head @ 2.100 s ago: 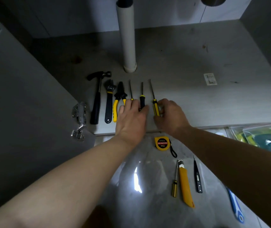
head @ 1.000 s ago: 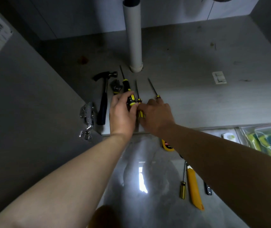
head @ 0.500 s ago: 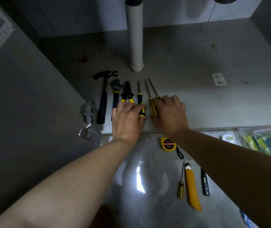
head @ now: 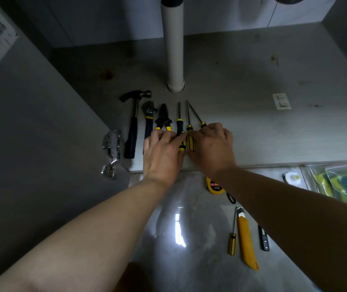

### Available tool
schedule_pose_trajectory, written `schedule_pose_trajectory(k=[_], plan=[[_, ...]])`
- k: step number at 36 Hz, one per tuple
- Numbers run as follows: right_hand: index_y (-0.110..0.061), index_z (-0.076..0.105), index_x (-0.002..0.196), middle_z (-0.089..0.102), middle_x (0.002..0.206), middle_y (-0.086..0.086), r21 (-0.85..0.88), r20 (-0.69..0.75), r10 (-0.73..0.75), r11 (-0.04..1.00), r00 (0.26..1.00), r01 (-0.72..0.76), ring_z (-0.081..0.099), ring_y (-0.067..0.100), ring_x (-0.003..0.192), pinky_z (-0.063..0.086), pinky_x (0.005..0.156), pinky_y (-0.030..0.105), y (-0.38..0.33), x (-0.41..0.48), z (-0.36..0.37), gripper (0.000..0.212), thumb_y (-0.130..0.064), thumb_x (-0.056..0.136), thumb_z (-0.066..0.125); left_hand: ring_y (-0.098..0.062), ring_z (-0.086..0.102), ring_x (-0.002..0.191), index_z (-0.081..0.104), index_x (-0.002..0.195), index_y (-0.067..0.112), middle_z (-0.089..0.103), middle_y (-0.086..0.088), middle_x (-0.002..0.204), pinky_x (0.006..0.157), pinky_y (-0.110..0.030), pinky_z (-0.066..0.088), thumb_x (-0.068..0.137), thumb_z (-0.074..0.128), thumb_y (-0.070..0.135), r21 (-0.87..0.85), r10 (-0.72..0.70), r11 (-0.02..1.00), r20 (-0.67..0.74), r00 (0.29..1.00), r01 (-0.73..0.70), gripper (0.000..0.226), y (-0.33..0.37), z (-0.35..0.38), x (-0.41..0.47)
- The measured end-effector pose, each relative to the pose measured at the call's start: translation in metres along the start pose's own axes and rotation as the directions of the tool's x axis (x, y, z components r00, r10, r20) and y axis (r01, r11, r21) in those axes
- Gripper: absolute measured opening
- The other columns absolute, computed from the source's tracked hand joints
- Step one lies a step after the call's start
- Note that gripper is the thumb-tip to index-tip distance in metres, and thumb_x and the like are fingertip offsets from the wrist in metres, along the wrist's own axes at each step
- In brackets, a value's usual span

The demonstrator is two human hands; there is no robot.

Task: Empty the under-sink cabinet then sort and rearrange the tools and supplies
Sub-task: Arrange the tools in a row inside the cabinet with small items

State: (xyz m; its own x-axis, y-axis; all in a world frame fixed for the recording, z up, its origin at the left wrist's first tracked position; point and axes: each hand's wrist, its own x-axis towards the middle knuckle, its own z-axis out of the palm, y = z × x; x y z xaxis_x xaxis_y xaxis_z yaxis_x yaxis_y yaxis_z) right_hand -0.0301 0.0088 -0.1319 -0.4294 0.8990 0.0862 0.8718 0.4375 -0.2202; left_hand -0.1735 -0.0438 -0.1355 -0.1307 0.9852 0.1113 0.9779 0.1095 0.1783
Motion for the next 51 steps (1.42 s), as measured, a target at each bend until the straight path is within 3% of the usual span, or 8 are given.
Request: schedule_pose_trajectory(k=[5, 9, 13, 19, 25, 31, 37, 51], plan=[[-0.029, 0.061, 0.128, 0.058, 0.117, -0.001, 0.048, 0.024, -0.011, 0.999, 1.0, 0.01, 0.044, 0.027, 0.122, 0.033, 0.098, 0.042, 0.001, -0.002, -0.004, 0.05, -0.047, 0.082, 0.061, -0.023, 0.041, 0.125, 0.053, 0.143, 0.038, 0.059, 0.008, 0.127, 0.101, -0.035, 0.034, 0.094, 0.062, 0.041, 0.002, 0.001, 1.0, -0.003, 1.0, -0.001, 0.049, 0.001, 0.0, 0.0], [-0.022, 0.059, 0.127, 0.047, 0.113, 0.008, 0.118, -0.039, 0.037, 0.992, 0.999, -0.032, 0.045, 0.028, 0.107, 0.04, 0.082, 0.039, 0.011, -0.005, -0.009, 0.052, -0.031, 0.076, 0.063, -0.022, 0.041, 0.125, 0.052, 0.144, 0.037, 0.057, 0.007, 0.129, 0.102, -0.036, 0.034, 0.095, 0.062, 0.04, -0.007, 0.007, 1.0, 0.001, 1.0, -0.007, 0.05, 0.001, -0.001, 0.0], [-0.012, 0.061, 0.129, 0.047, 0.113, 0.016, 0.21, 0.021, 0.119, 0.97, 0.993, -0.121, 0.049, 0.036, 0.103, 0.05, 0.077, 0.044, 0.018, -0.003, -0.008, 0.044, -0.009, 0.086, 0.055, -0.022, 0.04, 0.128, 0.052, 0.144, 0.034, 0.05, 0.003, 0.135, 0.104, -0.037, 0.036, 0.092, 0.065, 0.038, -0.028, 0.013, 1.0, 0.014, 1.0, -0.013, 0.053, 0.002, -0.001, 0.0], [-0.012, 0.057, 0.127, 0.046, 0.117, 0.014, 0.315, 0.082, 0.157, 0.933, 0.984, -0.175, 0.058, 0.036, 0.089, 0.048, 0.072, 0.033, 0.016, -0.004, -0.004, 0.036, -0.01, 0.092, 0.057, -0.024, 0.032, 0.142, 0.048, 0.147, 0.034, 0.043, 0.002, 0.151, 0.108, -0.04, 0.034, 0.089, 0.069, 0.037, -0.054, 0.074, 0.996, 0.051, 0.996, -0.071, 0.062, 0.005, -0.004, 0.005], [-0.012, 0.056, 0.13, 0.045, 0.122, 0.014, 0.375, 0.117, 0.15, 0.909, 0.982, -0.183, 0.06, 0.035, 0.095, 0.054, 0.085, 0.043, 0.016, -0.004, -0.006, 0.038, -0.01, 0.092, 0.06, -0.024, 0.032, 0.143, 0.055, 0.142, 0.035, 0.049, 0.008, 0.148, 0.109, -0.042, 0.033, 0.09, 0.068, 0.038, -0.05, 0.082, 0.996, 0.068, 0.994, -0.078, 0.053, 0.007, 0.0, 0.009], [-0.011, 0.056, 0.13, 0.044, 0.122, 0.014, 0.382, 0.112, 0.132, 0.909, 0.985, -0.165, 0.059, 0.034, 0.097, 0.054, 0.084, 0.045, 0.017, -0.004, -0.007, 0.04, -0.008, 0.091, 0.06, -0.025, 0.036, 0.139, 0.055, 0.141, 0.041, 0.049, 0.003, 0.145, 0.108, -0.042, 0.034, 0.094, 0.063, 0.038, -0.047, 0.055, 0.998, 0.061, 0.997, -0.053, 0.048, 0.007, 0.0, 0.011], [-0.012, 0.056, 0.131, 0.044, 0.122, 0.012, 0.373, 0.087, 0.116, 0.917, 0.989, -0.14, 0.059, 0.032, 0.096, 0.054, 0.083, 0.042, 0.019, -0.005, -0.004, 0.039, -0.009, 0.092, 0.06, -0.025, 0.036, 0.138, 0.042, 0.151, 0.037, 0.046, 0.003, 0.146, 0.107, -0.039, 0.033, 0.094, 0.064, 0.037, -0.043, 0.038, 0.998, 0.053, 0.998, -0.036, 0.061, 0.004, -0.001, 0.007], [-0.012, 0.057, 0.132, 0.044, 0.122, 0.011, 0.384, 0.084, 0.105, 0.914, 0.991, -0.129, 0.056, 0.031, 0.103, 0.053, 0.086, 0.043, 0.02, -0.003, -0.004, 0.04, -0.007, 0.092, 0.061, -0.023, 0.04, 0.127, 0.055, 0.14, 0.028, 0.052, 0.001, 0.133, 0.103, -0.036, 0.032, 0.09, 0.065, 0.045, 0.026, -0.005, 1.0, 0.036, 0.999, 0.004, 0.053, 0.005, -0.001, 0.01]])
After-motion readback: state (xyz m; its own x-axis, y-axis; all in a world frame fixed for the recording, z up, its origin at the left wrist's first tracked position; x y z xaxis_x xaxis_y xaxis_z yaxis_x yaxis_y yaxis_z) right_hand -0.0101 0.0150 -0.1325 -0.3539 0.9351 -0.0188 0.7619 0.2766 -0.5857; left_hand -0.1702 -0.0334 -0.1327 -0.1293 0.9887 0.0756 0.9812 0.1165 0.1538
